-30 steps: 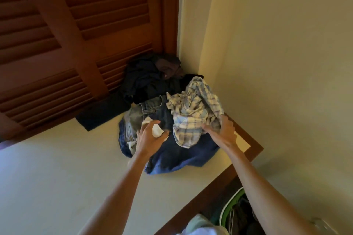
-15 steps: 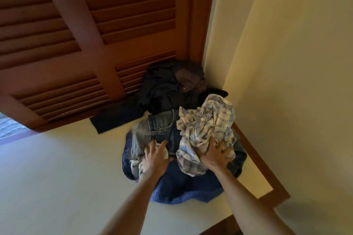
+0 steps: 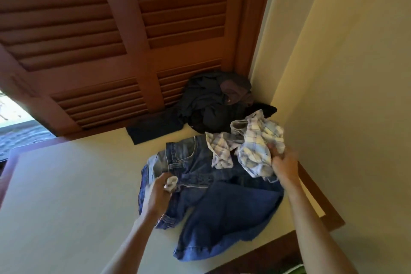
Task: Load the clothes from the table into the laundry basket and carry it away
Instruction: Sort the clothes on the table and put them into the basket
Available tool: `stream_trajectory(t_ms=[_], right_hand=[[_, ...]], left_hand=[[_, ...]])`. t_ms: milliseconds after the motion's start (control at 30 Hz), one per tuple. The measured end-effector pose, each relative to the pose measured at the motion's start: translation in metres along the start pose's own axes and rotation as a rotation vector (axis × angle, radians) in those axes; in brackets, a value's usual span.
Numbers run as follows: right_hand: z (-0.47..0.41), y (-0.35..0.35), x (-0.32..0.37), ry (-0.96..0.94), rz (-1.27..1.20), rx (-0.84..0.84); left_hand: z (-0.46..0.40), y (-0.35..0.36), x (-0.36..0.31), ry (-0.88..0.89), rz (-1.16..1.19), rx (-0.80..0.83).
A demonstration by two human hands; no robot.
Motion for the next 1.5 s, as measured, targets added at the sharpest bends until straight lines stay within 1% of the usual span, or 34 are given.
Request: stream_trajectory(t_ms=[67,100,167,233,267,333,367,400,433,467,533,600,633,700,733,800,833,900,1033,1133,1233,1300,1367,1433,1500], right_hand=[[0.014,0.007,0.04,-0.112,-0.112,0.035],[0.024,0.014,0.061,-0.162,-0.168,0.061],[0.054,0.037,0.104,-0.247,-0.297,0.149],[0.089,0.072,0.139,-0.303,-0.392,0.317],[0.106,0.092,0.151,-0.301,-0.436,0.408],[0.131,0.13,0.159,-0.229,-0.526,0.544],[0.141,0.146,0.158,-0.176,-0.559,0.607],[0.146,0.16,0.152,-0.138,-0.524,0.642],[0.149,0.171,0.145,-0.134,-0.434,0.652],[0.146,0.178,0.136,-0.165,-0.291,0.631],[0.136,0.185,0.116,-0.192,-0.032,0.598],[0.123,0.183,0.088,-0.124,0.157,0.602],[0.115,0.18,0.076,-0.1,0.215,0.608],[0.094,0.171,0.056,-0.068,0.283,0.584],[0.081,0.166,0.051,-0.058,0.304,0.546],[0.054,0.154,0.048,-0.041,0.308,0.465],[0.041,0.15,0.049,-0.03,0.304,0.445],[0.017,0.145,0.055,-0.011,0.306,0.425],[-0.038,0.152,0.059,0.024,0.317,0.407],[-0.09,0.166,0.077,-0.02,0.462,0.341],[-0.147,0.185,0.118,-0.099,0.598,0.237],[-0.187,0.204,0.145,-0.154,0.651,0.215],[-0.221,0.229,0.159,-0.158,0.701,0.281],[-0.245,0.258,0.155,-0.104,0.746,0.41],[-0.252,0.287,0.137,-0.058,0.813,0.559]], left_hand=[[0.005,-0.03,0.017,-0.122,0.098,-0.122],[0.005,-0.045,0.028,-0.163,0.109,-0.163],[0.007,-0.074,0.037,-0.196,0.163,-0.191],[0.012,-0.1,0.03,-0.176,0.362,-0.14],[0.016,-0.11,0.019,-0.151,0.501,-0.079],[0.02,-0.119,-0.012,-0.082,0.739,0.106],[0.02,-0.117,-0.025,-0.072,0.823,0.175],[0.017,-0.115,-0.033,-0.088,0.897,0.192],[0.014,-0.114,-0.04,-0.124,0.952,0.165],[0.012,-0.111,-0.043,-0.156,0.964,0.141],[0.008,-0.099,-0.039,-0.155,0.846,0.139],[0.008,-0.085,-0.038,-0.11,0.694,0.142],[0.005,-0.075,-0.036,-0.101,0.577,0.128],[-0.001,-0.049,-0.042,-0.099,0.285,0.123],[-0.005,-0.032,-0.042,-0.112,0.162,0.158],[-0.008,-0.002,-0.041,-0.151,0.008,0.231],[-0.01,0.01,-0.036,-0.166,-0.047,0.235],[-0.014,0.028,-0.029,-0.172,-0.12,0.205],[-0.024,0.043,-0.024,-0.176,-0.195,0.119],[-0.037,0.054,-0.02,-0.181,-0.262,0.076],[-0.053,0.059,-0.018,-0.174,-0.338,0.052],[-0.065,0.061,-0.017,-0.168,-0.379,0.049],[-0.075,0.063,-0.016,-0.169,-0.414,0.048],[-0.086,0.065,-0.017,-0.173,-0.427,0.041],[-0.097,0.067,-0.017,-0.185,-0.444,0.059]])
Point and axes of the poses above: each hand's wrist, its own z-axis away from the middle knuckle, its own y-axis out of the palm, x = y × z, the point moved 5 cm from there along -z, towards the middle knuckle, and after that the axes turned 4 degrees about z, right-handed, at the moved point
